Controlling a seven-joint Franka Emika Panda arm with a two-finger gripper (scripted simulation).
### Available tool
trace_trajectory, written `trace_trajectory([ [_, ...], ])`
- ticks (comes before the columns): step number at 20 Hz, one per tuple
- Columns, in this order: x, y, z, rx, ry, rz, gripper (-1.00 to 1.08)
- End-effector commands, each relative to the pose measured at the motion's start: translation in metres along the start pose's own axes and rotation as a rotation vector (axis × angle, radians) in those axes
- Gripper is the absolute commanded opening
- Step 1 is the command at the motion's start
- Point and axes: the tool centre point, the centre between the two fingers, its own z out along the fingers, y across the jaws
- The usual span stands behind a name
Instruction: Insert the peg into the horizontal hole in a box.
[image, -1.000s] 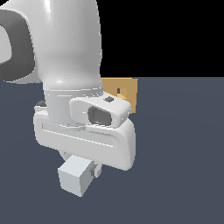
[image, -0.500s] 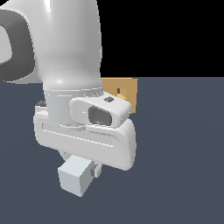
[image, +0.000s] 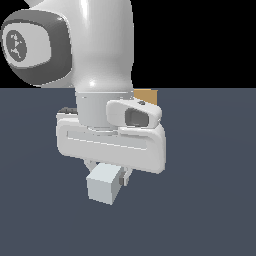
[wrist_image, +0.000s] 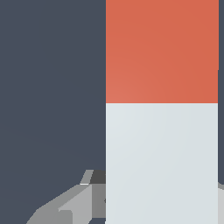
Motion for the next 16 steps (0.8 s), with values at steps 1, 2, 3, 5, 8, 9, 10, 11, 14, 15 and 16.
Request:
trace_trajectory([
  [1,0.019,0.008,-0.008,-0.004,0.000,-0.038,-1.00],
  [2,0.028,0.012,-0.011,-0.004,0.000,-0.055,-1.00],
  [3,0.038,0.015,-0.015,-0.004,0.000,-0.074,-1.00],
  [5,0.059,0.021,-0.022,-0.005,0.000,-0.116,-1.00],
  [8,0.095,0.030,-0.033,-0.005,-0.001,-0.186,-1.00],
  [9,0.108,0.033,-0.038,-0.005,-0.001,-0.212,-1.00],
  [10,0.121,0.035,-0.042,-0.005,-0.001,-0.237,-1.00],
  [11,0.134,0.037,-0.046,-0.005,-0.001,-0.260,-1.00],
  [14,0.166,0.040,-0.056,-0.005,0.000,-0.322,-1.00],
  [15,0.175,0.041,-0.058,-0.005,0.000,-0.339,-1.00],
  [16,0.184,0.041,-0.061,-0.005,0.000,-0.356,-1.00],
])
